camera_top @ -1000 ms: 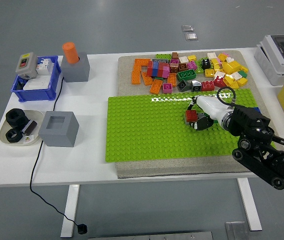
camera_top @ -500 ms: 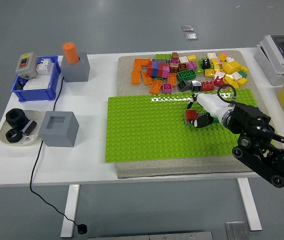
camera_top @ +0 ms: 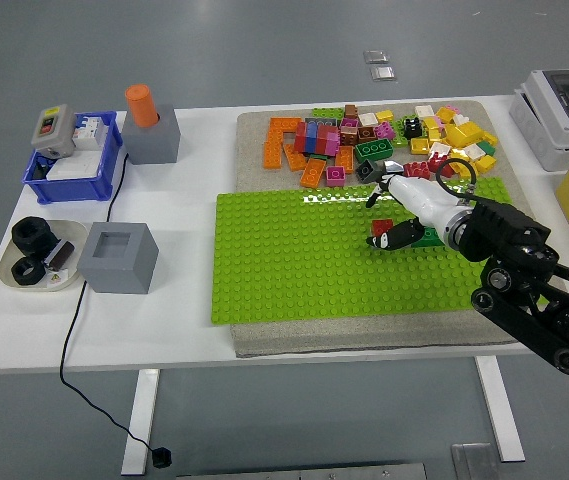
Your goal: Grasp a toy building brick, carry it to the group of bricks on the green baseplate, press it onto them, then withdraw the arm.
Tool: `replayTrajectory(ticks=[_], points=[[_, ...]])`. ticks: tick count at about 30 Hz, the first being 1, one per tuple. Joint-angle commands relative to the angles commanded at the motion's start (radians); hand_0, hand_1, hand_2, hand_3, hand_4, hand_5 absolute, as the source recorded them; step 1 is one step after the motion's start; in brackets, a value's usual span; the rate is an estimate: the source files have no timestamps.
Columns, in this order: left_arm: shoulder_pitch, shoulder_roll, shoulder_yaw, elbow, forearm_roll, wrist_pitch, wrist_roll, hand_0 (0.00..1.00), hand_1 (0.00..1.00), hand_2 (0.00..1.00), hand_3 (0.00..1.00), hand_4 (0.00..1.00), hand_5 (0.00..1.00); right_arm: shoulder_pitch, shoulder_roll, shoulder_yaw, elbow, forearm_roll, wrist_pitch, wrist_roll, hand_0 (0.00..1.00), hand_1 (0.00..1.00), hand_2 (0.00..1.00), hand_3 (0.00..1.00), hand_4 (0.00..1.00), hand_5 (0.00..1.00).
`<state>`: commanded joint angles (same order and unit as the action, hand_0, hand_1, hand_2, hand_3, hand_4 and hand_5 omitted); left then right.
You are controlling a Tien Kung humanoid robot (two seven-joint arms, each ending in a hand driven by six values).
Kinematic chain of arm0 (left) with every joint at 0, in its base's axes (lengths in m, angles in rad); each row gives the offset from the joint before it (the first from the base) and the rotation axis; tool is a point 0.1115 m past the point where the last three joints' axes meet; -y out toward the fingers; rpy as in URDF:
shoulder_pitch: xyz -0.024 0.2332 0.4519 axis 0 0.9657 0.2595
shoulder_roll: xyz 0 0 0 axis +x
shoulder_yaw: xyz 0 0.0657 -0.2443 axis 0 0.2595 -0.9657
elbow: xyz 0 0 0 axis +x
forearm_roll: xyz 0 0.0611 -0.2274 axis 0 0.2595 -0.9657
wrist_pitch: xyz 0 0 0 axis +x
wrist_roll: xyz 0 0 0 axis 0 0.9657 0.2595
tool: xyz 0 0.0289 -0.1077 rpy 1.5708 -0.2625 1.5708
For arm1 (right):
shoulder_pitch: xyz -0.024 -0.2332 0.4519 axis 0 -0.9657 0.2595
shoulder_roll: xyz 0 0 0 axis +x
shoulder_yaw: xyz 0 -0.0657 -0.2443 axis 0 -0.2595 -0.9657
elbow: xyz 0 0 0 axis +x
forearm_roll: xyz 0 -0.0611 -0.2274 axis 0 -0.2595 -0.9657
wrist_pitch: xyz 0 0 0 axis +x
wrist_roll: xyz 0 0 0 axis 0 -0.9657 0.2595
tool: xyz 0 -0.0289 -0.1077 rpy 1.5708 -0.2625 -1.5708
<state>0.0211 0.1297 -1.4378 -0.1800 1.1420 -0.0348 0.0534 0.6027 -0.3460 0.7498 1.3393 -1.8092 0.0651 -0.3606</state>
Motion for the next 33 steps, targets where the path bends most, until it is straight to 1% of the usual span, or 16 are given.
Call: replayTrajectory(ticks=[5,6,8,11,12,17,21,33], points=[[0.003,-0.001,-0.002,0.000,-0.002,0.000,-0.001,0.595,0.615,0.539,0.593,0.738,0.187,-0.011,-0.053,0.000,0.101,-0.007,0.028,-0.036,0.988,0.961,0.966,0.678,0.826,0.227],[0.003,-0.001,-0.003,0.000,-0.001,-0.001,-0.001,0.595,0.615,0.539,0.593,0.736,0.183,-0.012,-0.058,-0.005,0.114,-0.006,0.031,-0.040,0.991,0.963,0.967,0.671,0.781,0.248],[0.003,-0.001,-0.005,0.000,0.001,-0.001,-0.003,0.595,0.615,0.539,0.593,0.736,0.183,-0.015,-0.064,-0.014,0.127,-0.002,0.036,-0.045,0.991,0.963,0.967,0.671,0.781,0.248],[0.002,-0.002,-0.006,0.000,0.003,-0.002,-0.004,0.595,0.615,0.539,0.593,0.736,0.183,-0.017,-0.063,-0.022,0.122,0.002,0.037,-0.048,0.991,0.963,0.967,0.671,0.781,0.248],[0.002,-0.002,-0.007,0.000,0.003,-0.002,-0.004,0.595,0.615,0.538,0.594,0.725,0.170,-0.018,-0.062,-0.024,0.118,0.003,0.037,-0.047,0.995,0.963,0.968,0.671,0.770,0.354],[0.002,-0.003,-0.008,0.000,0.003,-0.002,-0.004,0.595,0.615,0.538,0.594,0.725,0.170,-0.022,-0.046,-0.031,0.079,0.003,0.034,-0.040,0.995,0.963,0.968,0.671,0.770,0.354],[0.002,-0.004,-0.008,0.000,0.003,-0.002,-0.004,0.595,0.616,0.538,0.594,0.724,0.167,-0.029,-0.041,-0.026,0.061,-0.001,0.033,-0.037,0.996,0.963,0.968,0.671,0.781,0.366],[0.004,-0.006,-0.008,0.000,0.004,-0.002,-0.005,0.595,0.616,0.539,0.594,0.725,0.166,-0.045,-0.040,-0.016,0.058,-0.005,0.032,-0.037,0.998,0.962,0.961,0.658,0.781,0.382]])
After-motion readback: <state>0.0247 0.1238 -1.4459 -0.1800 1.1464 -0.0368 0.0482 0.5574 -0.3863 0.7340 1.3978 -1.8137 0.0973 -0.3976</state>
